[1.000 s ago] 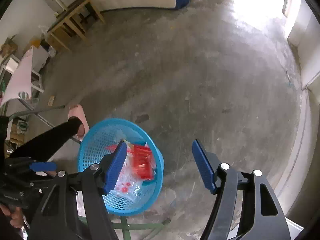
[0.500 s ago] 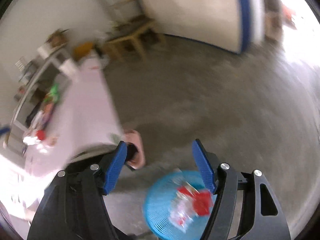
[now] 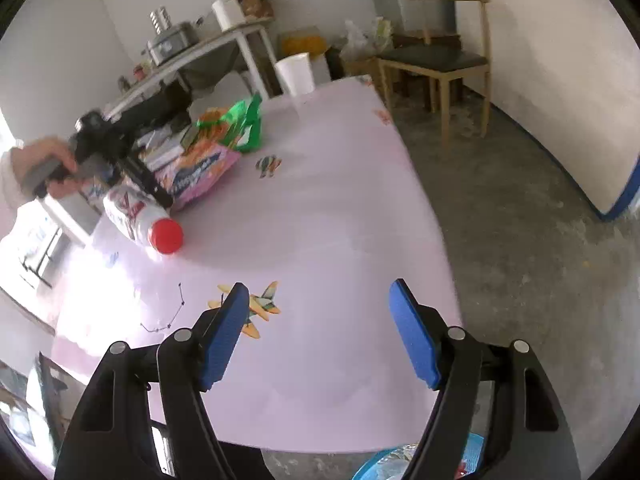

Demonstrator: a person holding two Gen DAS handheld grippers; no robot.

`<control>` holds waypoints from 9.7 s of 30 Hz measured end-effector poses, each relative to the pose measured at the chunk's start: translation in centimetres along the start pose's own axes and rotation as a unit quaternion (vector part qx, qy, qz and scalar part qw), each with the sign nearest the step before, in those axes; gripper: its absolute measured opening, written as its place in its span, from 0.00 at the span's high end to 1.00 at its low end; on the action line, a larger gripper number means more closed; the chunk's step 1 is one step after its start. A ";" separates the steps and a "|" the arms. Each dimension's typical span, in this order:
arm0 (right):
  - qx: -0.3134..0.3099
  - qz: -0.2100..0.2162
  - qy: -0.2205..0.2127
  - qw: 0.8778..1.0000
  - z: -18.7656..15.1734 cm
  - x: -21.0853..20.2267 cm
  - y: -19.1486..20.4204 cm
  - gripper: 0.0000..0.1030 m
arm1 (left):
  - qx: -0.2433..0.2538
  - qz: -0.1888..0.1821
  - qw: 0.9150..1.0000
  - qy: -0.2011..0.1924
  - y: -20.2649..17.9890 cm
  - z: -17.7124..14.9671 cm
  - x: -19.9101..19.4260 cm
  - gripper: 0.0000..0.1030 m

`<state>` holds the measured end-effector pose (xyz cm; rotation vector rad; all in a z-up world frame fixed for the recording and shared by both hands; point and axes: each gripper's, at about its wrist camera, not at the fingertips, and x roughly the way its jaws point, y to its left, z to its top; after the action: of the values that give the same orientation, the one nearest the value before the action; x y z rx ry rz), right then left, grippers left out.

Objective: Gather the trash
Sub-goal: 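Move both grippers back over the trash on the table, then close the left gripper on the white tissue, then carry the white tissue to the blue basket and open the left gripper, then move both grippers back over the trash on the table, then grasp the green chip bag with the right gripper while the left grasps the pink chip bag, then carry both chip bags to the blue basket and open both grippers, then move both grippers back over the table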

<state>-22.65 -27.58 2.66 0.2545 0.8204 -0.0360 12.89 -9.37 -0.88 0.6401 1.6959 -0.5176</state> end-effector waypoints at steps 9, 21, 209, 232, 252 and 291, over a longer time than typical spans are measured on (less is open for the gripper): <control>0.006 0.014 0.030 0.999 -1.5 2.4 0.0 0.30 | -0.041 -0.027 0.999 0.012 2.3 1.7 0.8 0.77; 0.031 0.009 0.016 0.999 -2.6 -0.3 -1.6 0.30 | -0.064 -0.025 0.994 -0.081 1.8 -2.4 -8.2 0.98; 0.138 -0.270 0.166 0.938 -28.1 0.4 -16.9 0.15 | 0.247 -0.124 0.873 -0.402 -34.9 -22.5 -13.5 0.90; 0.253 -0.178 0.481 0.821 -37.6 25.2 -22.1 0.91 | 0.248 -0.152 0.887 -0.358 -35.8 -21.2 -11.4 0.90; 0.427 -0.176 0.166 0.871 -30.2 -5.7 -26.7 0.39 | 0.333 -0.211 0.917 -0.062 -48.4 -16.7 7.8 0.90; 0.296 -0.183 0.402 0.846 -32.9 23.8 -23.4 0.58 | 0.180 -0.075 0.897 -0.397 -33.2 -22.4 -8.9 0.31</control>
<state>-33.10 -40.87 -41.03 0.7230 1.6900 -0.5864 -24.12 -21.05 12.59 0.4564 0.8743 -1.0561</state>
